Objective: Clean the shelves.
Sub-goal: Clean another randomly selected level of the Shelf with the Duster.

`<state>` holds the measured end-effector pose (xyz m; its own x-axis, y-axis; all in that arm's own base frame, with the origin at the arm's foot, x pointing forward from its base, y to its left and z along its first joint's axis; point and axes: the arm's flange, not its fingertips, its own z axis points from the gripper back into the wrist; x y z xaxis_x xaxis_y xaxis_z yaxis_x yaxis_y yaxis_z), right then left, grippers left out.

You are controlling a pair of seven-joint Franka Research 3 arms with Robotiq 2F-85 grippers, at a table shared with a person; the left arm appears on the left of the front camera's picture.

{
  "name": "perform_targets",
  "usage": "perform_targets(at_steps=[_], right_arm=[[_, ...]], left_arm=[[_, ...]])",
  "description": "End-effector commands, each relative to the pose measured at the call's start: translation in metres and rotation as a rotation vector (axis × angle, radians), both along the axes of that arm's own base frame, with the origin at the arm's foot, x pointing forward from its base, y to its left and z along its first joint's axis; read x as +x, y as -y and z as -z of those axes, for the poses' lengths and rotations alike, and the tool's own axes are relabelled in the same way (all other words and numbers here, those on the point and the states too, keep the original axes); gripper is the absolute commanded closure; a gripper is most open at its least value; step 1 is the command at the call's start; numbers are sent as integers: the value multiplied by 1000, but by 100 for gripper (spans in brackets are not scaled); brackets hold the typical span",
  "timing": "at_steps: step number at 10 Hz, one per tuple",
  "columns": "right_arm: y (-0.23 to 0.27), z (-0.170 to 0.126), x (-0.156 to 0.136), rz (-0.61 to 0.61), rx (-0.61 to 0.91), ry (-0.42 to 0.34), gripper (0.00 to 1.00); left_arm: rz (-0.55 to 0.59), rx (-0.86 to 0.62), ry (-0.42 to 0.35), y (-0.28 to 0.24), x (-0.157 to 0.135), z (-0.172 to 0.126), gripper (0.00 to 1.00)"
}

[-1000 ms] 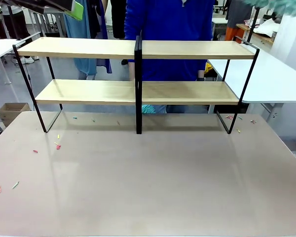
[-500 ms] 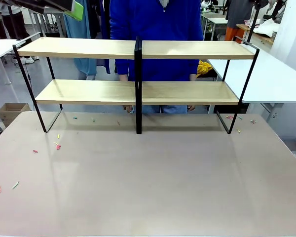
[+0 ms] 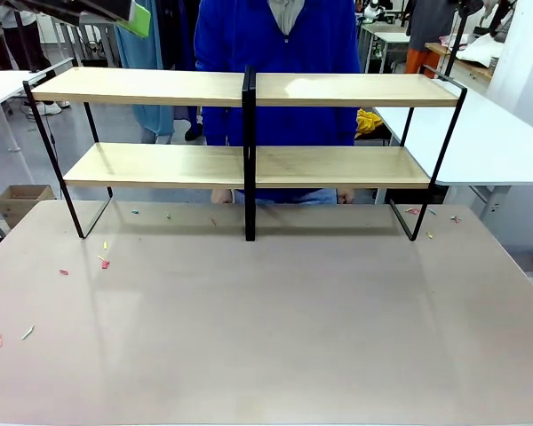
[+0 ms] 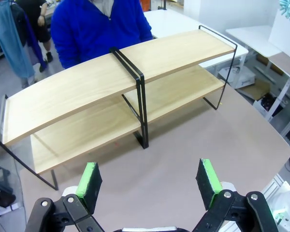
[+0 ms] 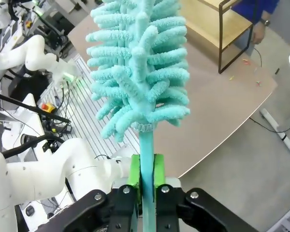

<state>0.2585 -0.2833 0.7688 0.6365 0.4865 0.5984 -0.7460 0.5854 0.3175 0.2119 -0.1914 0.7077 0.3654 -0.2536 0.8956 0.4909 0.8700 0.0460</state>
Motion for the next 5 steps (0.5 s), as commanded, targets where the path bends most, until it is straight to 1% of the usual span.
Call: perform_targets(at_steps=[1,5], right_arm=[[3,-5,-8,12,-8,-6,88],[3,-5,-8,12,-8,-6,88]], left_arm=[[5,-1,7,-2,1,0,0],[5,-1,7,-2,1,0,0]])
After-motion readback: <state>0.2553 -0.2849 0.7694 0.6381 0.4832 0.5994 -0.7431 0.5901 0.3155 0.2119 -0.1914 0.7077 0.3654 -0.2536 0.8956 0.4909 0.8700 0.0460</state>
